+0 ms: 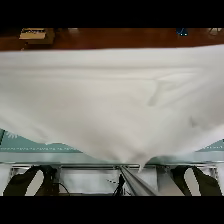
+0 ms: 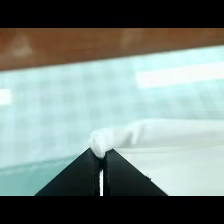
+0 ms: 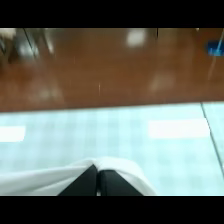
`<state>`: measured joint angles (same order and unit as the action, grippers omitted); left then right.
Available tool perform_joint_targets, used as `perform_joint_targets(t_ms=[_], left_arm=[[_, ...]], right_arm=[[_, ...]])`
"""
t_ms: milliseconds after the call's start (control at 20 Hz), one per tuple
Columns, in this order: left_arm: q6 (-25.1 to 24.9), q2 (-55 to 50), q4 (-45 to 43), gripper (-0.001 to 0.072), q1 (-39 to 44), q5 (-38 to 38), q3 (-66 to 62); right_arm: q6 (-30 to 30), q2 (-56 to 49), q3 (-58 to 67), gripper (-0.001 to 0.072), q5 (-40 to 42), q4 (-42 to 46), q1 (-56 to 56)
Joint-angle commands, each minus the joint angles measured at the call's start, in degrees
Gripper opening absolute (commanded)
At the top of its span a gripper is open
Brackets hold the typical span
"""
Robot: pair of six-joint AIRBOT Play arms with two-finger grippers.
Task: Fold the shirts.
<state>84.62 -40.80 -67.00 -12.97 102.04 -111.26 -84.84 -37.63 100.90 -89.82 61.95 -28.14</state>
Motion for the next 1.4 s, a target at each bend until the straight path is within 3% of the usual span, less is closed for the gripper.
perform_joint_targets(t_ms=[0, 150, 300, 650, 800, 950, 1100, 1150, 1200, 1250, 1350], left_arm=[[1.2, -1.2, 4.7, 0.0028, 0.1, 3.3, 7.0], [1.0, -4.7, 5.6, 0.0028, 0.1, -2.1, 18.5], [-1.5, -10.6, 5.6, 0.0028, 0.2, -10.6, 28.3], [-10.2, -34.0, 6.7, 0.0029, 0.2, -25.9, 33.6], [-11.1, -41.4, 9.9, 0.0029, 0.2, -34.4, 33.6], [-11.1, -46.8, 15.0, 0.0030, 0.2, -40.9, 33.6], [-8.1, -51.3, 15.9, 0.0033, 0.6, -38.8, 33.6], [-7.9, -51.8, 15.8, 0.0106, 0.3, -36.8, 33.3], [-7.9, -51.7, 15.6, 0.0325, -0.6, -34.6, 33.0], [-7.9, -51.3, 14.8, 0.0479, -2.2, -30.6, 31.8], [-7.8, -50.1, 12.1, 0.0478, -6.2, -20.7, 29.4]], right_arm=[[2.1, -7.3, 0.1, 0.0019, -7.5, 0.9, 0.0], [2.1, -18.1, 0.1, 0.0019, -7.5, 0.6, 1.6], [2.1, -30.6, 0.1, 0.0019, -5.2, 6.4, 10.6], [0.6, -52.2, 0.1, 0.0021, 22.5, 8.7, 20.9], [-4.0, -57.2, 0.1, 0.0021, 30.7, 8.3, 21.4], [-5.4, -61.8, 0.1, 0.0022, 31.0, 7.8, 21.4], [-5.2, -65.6, 0.1, 0.0028, 23.7, 7.1, 21.4], [-4.5, -65.8, 0.1, 0.0120, 22.2, 7.1, 21.4], [-2.7, -65.1, 0.1, 0.0261, 20.6, 7.1, 20.9], [0.5, -63.5, 0.1, 0.0348, 17.7, 7.2, 20.0], [6.4, -59.2, 0.1, 0.0356, 8.7, 10.8, 17.6]])
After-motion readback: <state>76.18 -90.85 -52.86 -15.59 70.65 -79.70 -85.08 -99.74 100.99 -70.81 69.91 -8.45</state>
